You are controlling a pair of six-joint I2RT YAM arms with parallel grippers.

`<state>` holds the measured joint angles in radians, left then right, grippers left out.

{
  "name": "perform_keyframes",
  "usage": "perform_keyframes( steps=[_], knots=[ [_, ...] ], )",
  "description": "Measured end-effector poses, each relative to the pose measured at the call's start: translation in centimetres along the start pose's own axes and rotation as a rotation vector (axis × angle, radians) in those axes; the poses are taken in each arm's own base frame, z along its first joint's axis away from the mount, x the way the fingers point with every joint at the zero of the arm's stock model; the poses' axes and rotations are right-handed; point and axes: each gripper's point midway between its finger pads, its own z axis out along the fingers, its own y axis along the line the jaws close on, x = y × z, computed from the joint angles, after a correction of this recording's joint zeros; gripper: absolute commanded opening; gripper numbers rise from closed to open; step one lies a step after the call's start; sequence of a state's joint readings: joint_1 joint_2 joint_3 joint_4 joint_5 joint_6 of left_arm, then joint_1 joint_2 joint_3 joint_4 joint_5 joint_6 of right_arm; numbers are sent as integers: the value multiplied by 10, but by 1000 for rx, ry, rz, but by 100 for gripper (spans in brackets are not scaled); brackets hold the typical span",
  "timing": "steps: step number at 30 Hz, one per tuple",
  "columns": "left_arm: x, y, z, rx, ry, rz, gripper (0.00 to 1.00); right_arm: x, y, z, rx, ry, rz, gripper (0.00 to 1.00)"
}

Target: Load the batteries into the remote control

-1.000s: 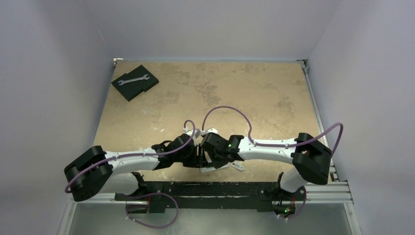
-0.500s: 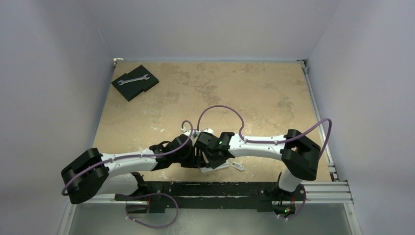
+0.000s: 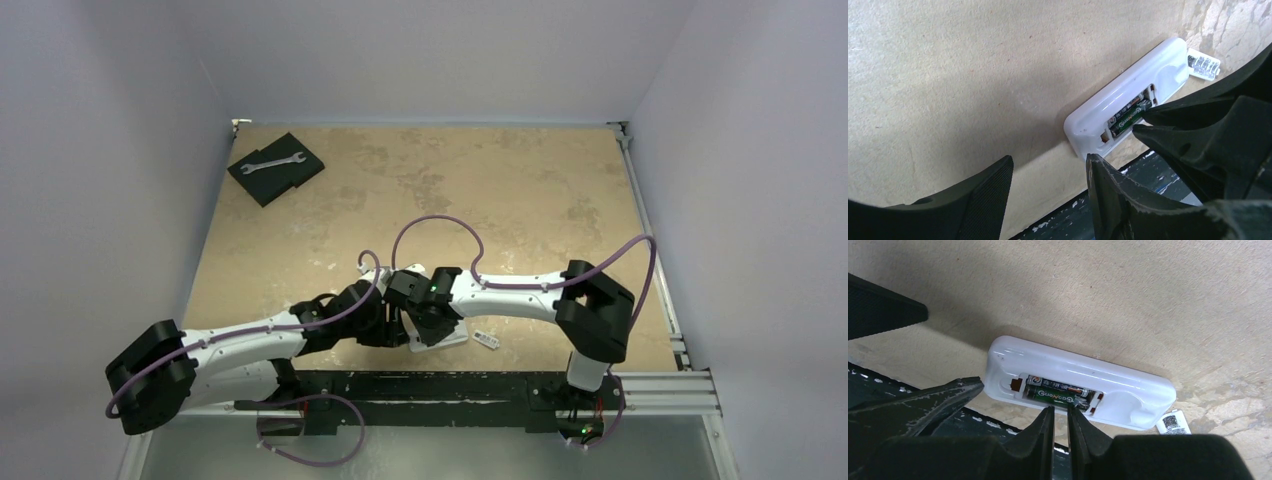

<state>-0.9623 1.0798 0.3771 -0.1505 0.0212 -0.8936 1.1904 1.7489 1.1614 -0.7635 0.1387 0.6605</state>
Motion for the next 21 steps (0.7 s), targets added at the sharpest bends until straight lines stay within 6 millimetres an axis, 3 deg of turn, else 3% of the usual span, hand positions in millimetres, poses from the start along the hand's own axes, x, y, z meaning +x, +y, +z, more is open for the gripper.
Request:
perform_keyframes(
  steps=[8, 21],
  knots=[
    [3, 6, -7, -15, 7, 26, 56, -2, -1, -1, 25, 8, 22, 21],
    [3, 6, -15, -2, 0, 70, 56, -24, 1, -5, 36, -84, 66, 21]
  ],
)
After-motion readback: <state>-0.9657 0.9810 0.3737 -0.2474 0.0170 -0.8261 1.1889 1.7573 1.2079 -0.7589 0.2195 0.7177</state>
